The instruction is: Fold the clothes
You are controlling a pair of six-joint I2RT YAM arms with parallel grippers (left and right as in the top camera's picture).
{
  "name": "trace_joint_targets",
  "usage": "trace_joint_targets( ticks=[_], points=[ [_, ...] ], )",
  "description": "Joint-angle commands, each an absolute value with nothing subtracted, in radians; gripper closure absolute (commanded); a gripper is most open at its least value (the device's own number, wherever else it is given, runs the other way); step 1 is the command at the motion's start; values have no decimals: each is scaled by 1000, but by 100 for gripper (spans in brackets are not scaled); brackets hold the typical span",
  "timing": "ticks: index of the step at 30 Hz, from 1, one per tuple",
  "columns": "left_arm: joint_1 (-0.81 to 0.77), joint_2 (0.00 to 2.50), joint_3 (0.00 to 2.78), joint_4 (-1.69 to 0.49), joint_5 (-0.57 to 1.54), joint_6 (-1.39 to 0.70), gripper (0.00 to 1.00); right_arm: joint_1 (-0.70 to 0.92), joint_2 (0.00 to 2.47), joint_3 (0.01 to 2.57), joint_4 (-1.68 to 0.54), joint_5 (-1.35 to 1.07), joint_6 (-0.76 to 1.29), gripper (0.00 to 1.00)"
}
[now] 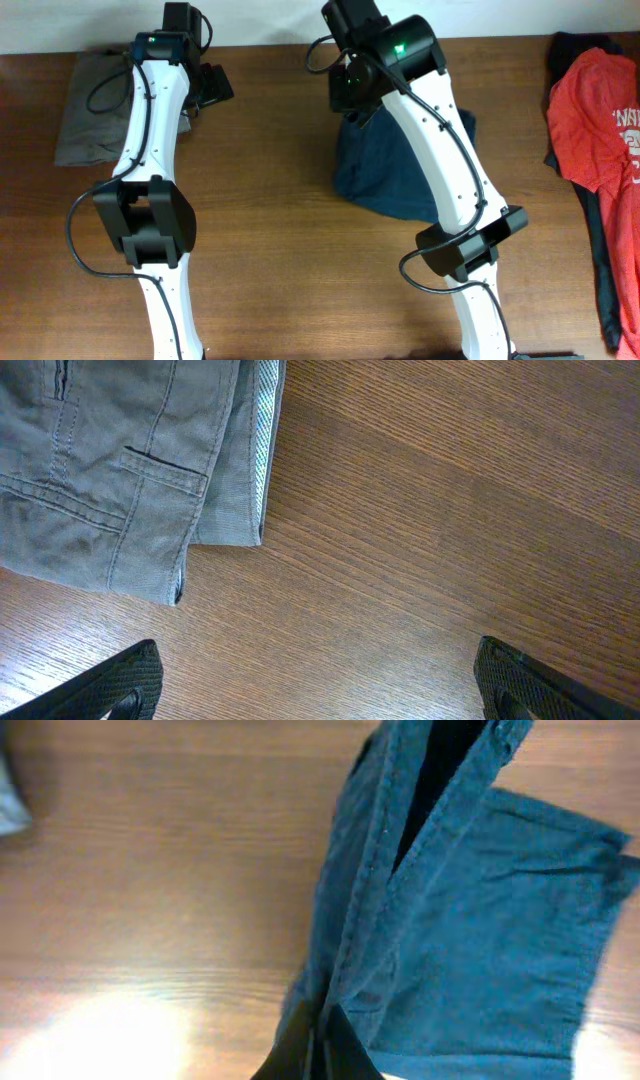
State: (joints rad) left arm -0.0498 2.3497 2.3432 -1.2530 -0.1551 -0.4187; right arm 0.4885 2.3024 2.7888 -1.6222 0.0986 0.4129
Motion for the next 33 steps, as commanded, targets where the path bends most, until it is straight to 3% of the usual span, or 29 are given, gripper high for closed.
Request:
trace_joint_targets(
  ticks=[1,17,33],
  points=[
    [-47,2357,2357,-1258,-165,-410,1,514,2278,2809,-1573,-16,392,96],
    [-47,2357,2357,-1266,-166,-409,1,541,2222,2817,-1475,-90,373,96],
    [-47,2357,2357,-1270,-166,-409,1,469,2218,2732,-1699,118,362,96]
  ],
)
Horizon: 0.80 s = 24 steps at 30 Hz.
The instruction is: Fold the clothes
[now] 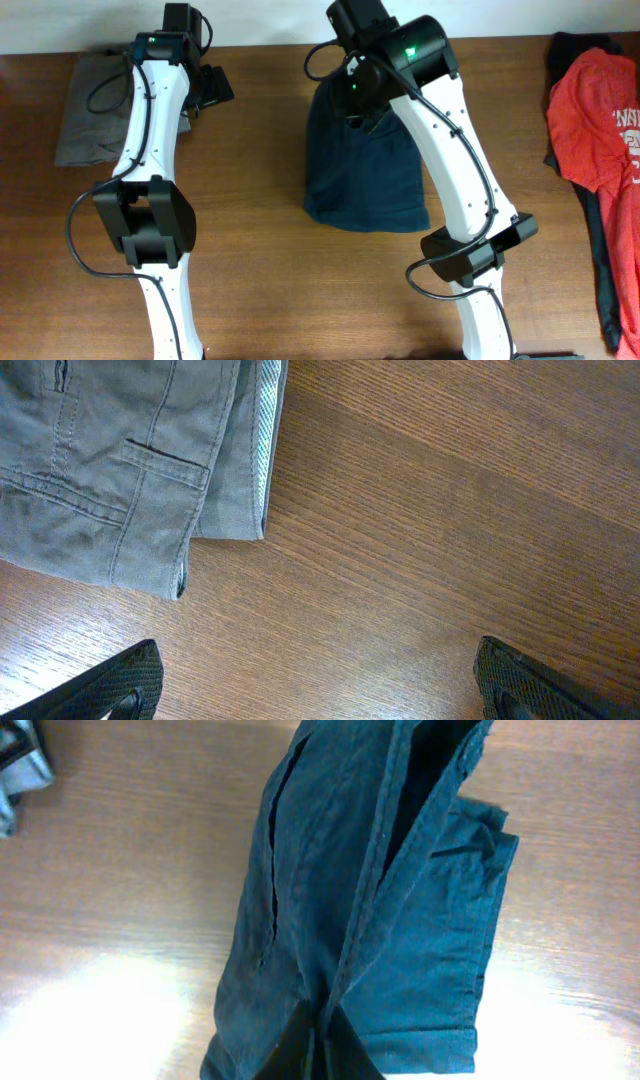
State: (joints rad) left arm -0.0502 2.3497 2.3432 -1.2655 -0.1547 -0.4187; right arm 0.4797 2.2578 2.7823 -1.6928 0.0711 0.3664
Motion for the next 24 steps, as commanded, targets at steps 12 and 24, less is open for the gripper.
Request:
trace_joint_targets(
  ticks=[12,24],
  points=[
    [-47,2357,2357,-1274,-166,-409,1,397,2218,2618,-1699,335,427,96],
    [-47,2357,2357,-1273,-166,-409,1,333,2218,2602,-1699,339,427,84]
  ],
)
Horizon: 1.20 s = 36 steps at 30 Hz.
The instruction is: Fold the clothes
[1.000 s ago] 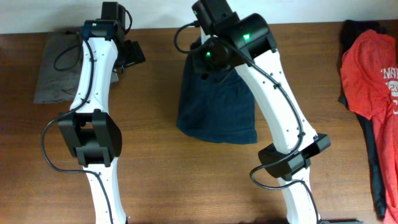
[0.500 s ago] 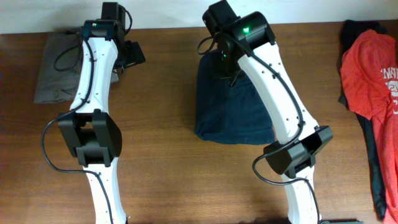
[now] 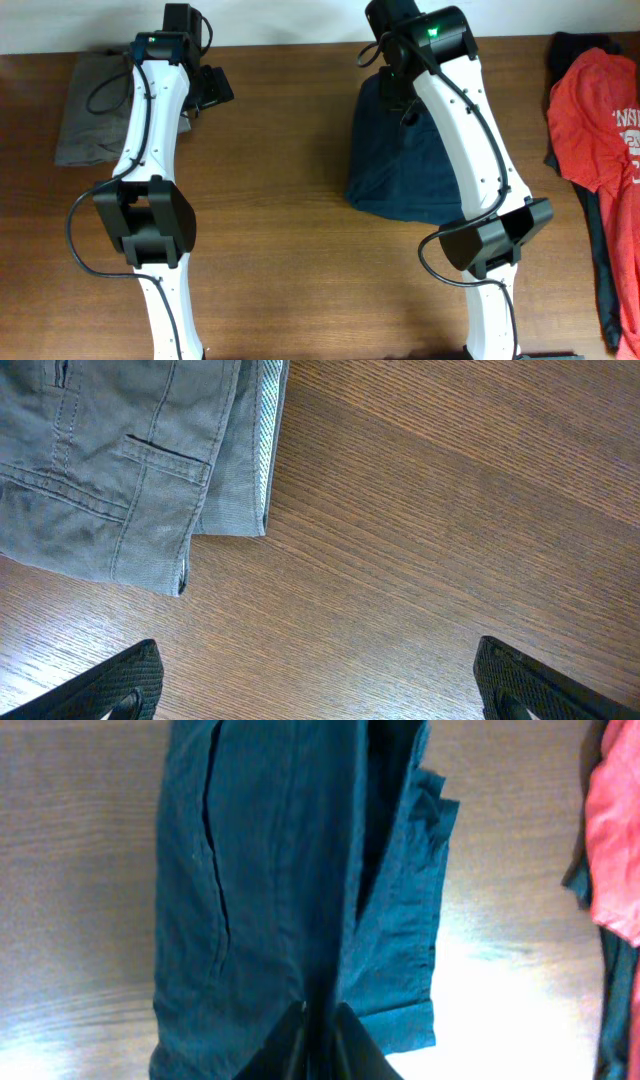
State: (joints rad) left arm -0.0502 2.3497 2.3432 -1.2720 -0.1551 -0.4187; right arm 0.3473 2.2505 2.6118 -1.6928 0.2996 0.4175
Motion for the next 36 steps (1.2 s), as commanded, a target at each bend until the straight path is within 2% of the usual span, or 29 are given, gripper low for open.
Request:
trace_joint_targets(
  ticks=[1,5,7,8,9,10,11,13,15,19,21,23,25,36],
  points=[
    [-47,2357,2357,-1273,-166,-409,1,328,2218,2602,-1699,347,427,84],
    [-47,2357,2357,-1273,-165,-409,1,299,2218,2602,-1699,395,427,83],
    [-47,2357,2357,-1277,-161,-409,1,284,2218,2602,-1699,393,427,67],
    [-48,2357,2357,-1279,-141,-409,1,278,2218,2602,-1699,394,427,50],
    [-49,2357,2357,-1280,-122,-409,1,272,2218,2602,-1699,394,427,46],
    [-52,2357,2357,-1277,-67,-392,1,265,2218,2602,-1699,395,426,38],
    [-57,2357,2357,-1269,-14,-353,1,255,2218,2602,-1699,395,426,25],
    [-73,2357,2357,-1253,69,-265,1,226,2218,2602,-1697,393,423,16],
    [-97,2357,2357,-1246,75,-252,1,179,2219,2601,-1694,361,398,16],
    [-163,2357,2357,-1232,76,-252,1,27,2225,2601,-1693,-2,95,20],
    [-194,2358,2357,-1224,76,-251,1,-34,2237,2600,-1699,-133,19,20],
    [-230,2365,2357,-1218,75,-250,1,-104,2258,2579,-1695,-335,-75,37],
    [-255,2379,2357,-1208,76,-251,1,-145,2280,2540,-1694,-465,-153,43],
    [-333,2514,2357,-1178,322,-206,1,-165,2291,2027,-1355,-599,-228,41]
  ],
)
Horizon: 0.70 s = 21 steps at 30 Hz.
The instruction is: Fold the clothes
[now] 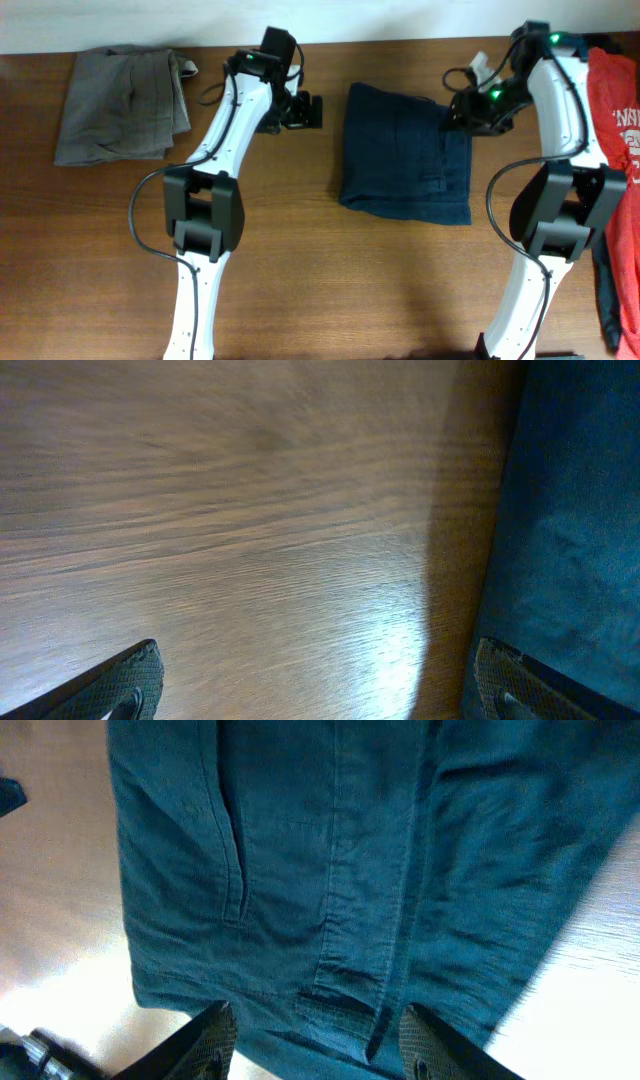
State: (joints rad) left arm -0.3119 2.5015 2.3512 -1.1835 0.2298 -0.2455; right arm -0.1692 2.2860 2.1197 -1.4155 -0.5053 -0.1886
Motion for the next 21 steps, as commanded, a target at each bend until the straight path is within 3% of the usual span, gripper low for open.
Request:
trace_joint_targets(
  ticks=[1,21],
  points=[
    [-339,2516,2357,-1177,323,-203,1,-166,2291,2004,-1331,-598,-228,39],
    [-371,2519,2357,-1163,290,-204,1,-145,2297,1821,-968,-553,-220,34]
  ],
)
